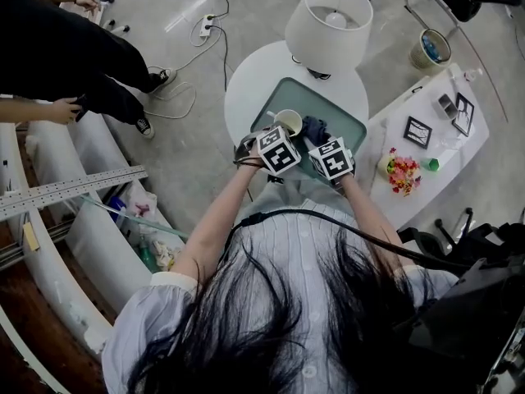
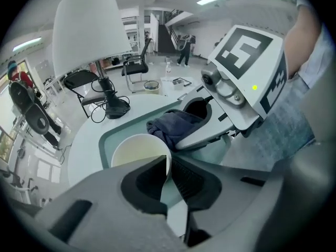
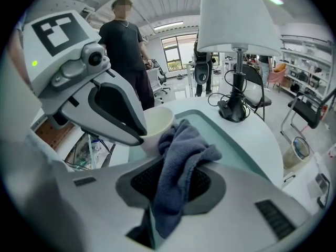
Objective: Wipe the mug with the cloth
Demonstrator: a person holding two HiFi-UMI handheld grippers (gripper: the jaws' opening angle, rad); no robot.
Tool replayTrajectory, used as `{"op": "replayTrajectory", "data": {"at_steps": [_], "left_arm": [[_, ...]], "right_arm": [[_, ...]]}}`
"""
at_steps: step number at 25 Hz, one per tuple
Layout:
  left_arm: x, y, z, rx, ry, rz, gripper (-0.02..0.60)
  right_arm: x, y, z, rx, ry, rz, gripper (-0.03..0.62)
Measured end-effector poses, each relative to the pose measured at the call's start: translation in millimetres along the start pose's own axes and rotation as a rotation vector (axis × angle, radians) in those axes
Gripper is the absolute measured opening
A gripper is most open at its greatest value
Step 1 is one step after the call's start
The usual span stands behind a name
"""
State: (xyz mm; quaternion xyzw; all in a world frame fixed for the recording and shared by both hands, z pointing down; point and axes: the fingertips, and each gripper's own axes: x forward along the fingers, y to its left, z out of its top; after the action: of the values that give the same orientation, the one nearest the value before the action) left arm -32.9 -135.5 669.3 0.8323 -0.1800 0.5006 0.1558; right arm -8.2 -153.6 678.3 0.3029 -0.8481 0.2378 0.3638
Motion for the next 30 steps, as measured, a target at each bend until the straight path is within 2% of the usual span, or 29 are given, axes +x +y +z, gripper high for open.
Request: {"op": "replayTrajectory", "data": {"at_steps": [5, 11, 13, 14, 15, 17, 22, 24, 27, 30], "left_arm": [[4.4, -2.7, 9.7, -0.126, -0.040, -0.015, 0.035], [5.8, 4.5, 16.2, -0.366, -0.126, -0.036, 0.037], [2.8, 7.4, 18.3, -0.395, -0.144, -0.026, 0.037], [3.7, 7.4, 18.1, -0.385, -0.148, -0.023, 0.037], [5.0, 6.0, 18.0, -0.356, -0.147, -0.025, 0.037], [2.5, -0.1, 21.0, -0.249, -0.134, -0.040, 0.038], [-9.8, -8.0, 9.0, 0.141, 0.009, -0.039, 0.043], [-15.4, -7.2, -2.4, 0.263, 0.074, -0.038, 0.043], [-21.3, -0.4, -14.5, 0.375, 0.133, -0.016, 0.043], [-21.4, 1.0, -25.7, 0.418, 0.174, -0.033, 0.057]], "right_arm": [[-0.8, 0.7, -3.7, 0.015, 0.002, -0.001, 0.094], [-1.8, 1.1, -5.7, 0.040, -0.007, -0.005, 0.094], [-2.6, 1.2, -6.0, 0.044, -0.007, -0.009, 0.094], [-2.7, 1.4, -6.3, 0.046, -0.006, -0.010, 0.094], [-2.6, 1.5, -6.7, 0.049, -0.006, -0.010, 0.094], [-2.5, 1.4, -7.4, 0.053, -0.005, -0.011, 0.094], [-3.5, -0.2, -10.6, 0.062, 0.001, -0.016, 0.094], [-3.2, 0.1, -11.3, 0.061, 0.001, -0.015, 0.094], [-2.9, -0.5, -12.2, 0.061, 0.002, -0.017, 0.094], [-2.6, -1.1, -13.1, 0.060, 0.005, -0.018, 0.094]]}}
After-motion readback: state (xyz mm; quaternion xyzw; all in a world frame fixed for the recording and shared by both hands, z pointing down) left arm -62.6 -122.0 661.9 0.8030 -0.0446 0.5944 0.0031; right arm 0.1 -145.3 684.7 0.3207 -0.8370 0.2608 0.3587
